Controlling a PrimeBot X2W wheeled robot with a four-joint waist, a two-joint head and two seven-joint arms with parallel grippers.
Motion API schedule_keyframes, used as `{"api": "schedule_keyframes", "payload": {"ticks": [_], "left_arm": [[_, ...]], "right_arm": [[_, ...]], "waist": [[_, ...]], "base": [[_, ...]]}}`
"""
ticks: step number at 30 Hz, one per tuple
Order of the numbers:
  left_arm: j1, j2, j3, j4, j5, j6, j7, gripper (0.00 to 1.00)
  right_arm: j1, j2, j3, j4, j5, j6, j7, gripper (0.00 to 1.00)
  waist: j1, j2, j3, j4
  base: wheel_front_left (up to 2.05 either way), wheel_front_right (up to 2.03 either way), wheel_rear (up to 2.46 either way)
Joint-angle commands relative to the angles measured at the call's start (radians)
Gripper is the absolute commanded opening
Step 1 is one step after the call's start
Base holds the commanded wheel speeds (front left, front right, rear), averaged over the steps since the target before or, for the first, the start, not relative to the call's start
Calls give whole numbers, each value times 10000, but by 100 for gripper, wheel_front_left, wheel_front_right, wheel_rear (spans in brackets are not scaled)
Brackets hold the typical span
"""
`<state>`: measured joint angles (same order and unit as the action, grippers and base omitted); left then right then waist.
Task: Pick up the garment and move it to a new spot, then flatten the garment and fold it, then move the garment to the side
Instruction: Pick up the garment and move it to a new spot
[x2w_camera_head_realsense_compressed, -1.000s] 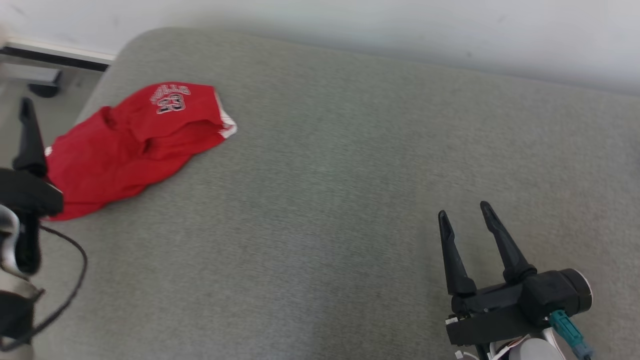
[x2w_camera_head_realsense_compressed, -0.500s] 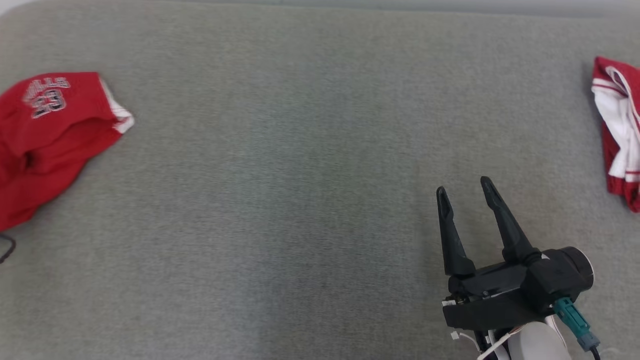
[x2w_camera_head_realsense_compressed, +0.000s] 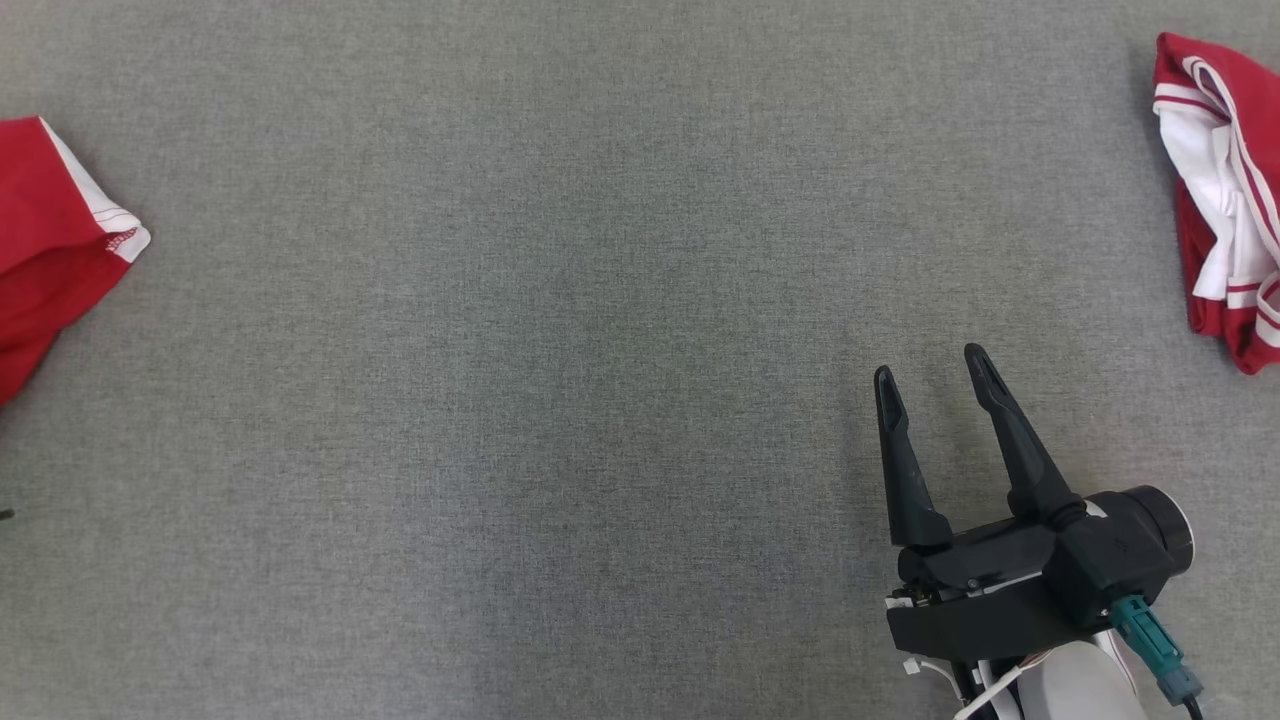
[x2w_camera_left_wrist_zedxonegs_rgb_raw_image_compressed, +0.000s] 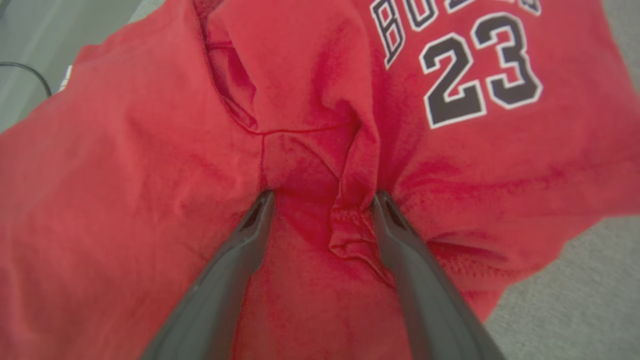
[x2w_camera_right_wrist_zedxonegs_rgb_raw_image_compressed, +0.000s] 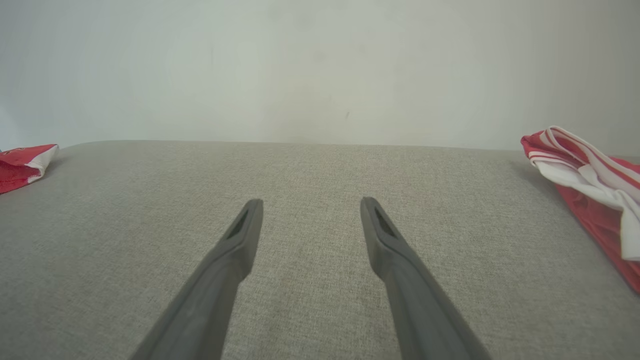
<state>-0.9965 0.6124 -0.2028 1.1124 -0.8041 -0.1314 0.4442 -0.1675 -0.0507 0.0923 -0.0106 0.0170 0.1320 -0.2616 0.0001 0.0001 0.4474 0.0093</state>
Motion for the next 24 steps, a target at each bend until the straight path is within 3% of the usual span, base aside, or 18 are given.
{"api": "schedule_keyframes", "payload": {"ticks": [1,5,6,7,18,24], "left_arm": [[-72,-35,-82,156,-55,20,203,100],[-132,-54,-374,317,6,20,430,100],[-161,-37,-413,277,26,20,271,31],[-199,33,-448,241,88,22,58,3],[-624,-262,-544,-392,-233,21,-2813,0],[-859,-437,-1002,-924,-433,20,-2836,0]], "right_arm": [[-50,12,40,-6,-34,-28,-40,100],[-117,11,84,27,-60,-29,-40,100],[-123,11,81,40,-61,-29,-40,100],[-121,11,86,56,-65,-29,-40,100],[289,11,-27,420,159,-29,-40,100],[599,11,-138,639,249,-29,-40,100]], "waist": [[-1,-1,28,24],[-1,-1,-3,97],[-1,-1,-30,124],[-1,-1,-58,143],[-1,-1,-1221,539],[-1,-1,-1981,765]], "base": [[0,0,0],[0,0,0],[0,0,0],[0,0,0],[0,0,0],[0,0,0]]}}
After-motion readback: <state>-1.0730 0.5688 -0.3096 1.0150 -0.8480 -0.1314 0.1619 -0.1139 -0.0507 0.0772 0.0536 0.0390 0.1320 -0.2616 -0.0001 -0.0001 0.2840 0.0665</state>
